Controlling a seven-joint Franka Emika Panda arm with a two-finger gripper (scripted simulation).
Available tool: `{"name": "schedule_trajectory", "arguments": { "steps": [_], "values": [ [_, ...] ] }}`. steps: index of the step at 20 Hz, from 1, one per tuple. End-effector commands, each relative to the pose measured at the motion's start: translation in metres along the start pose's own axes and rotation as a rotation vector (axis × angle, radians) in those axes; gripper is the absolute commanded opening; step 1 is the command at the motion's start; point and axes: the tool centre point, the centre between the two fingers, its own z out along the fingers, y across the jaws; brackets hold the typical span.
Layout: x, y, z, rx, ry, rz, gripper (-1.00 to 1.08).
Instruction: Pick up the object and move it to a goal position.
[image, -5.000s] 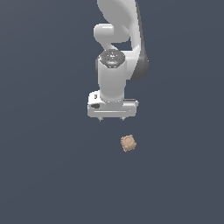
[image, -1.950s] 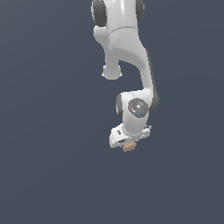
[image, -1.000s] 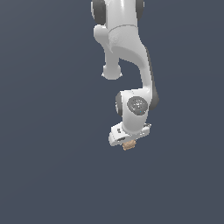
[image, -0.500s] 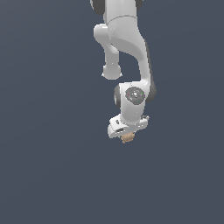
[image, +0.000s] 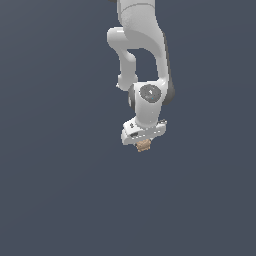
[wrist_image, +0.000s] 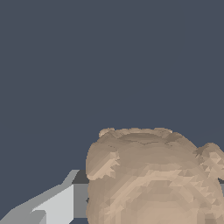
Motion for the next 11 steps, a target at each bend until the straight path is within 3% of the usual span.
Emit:
{"name": "schedule_trajectory", "arguments": {
  "steps": [1,11],
  "values": [
    [-0.010,-0.002,-0.004,0.000,0.000,0.000,-1.00],
    [-0.027,-0.004,-0.011,0.000,0.000,0.000,-1.00]
  ]
}}
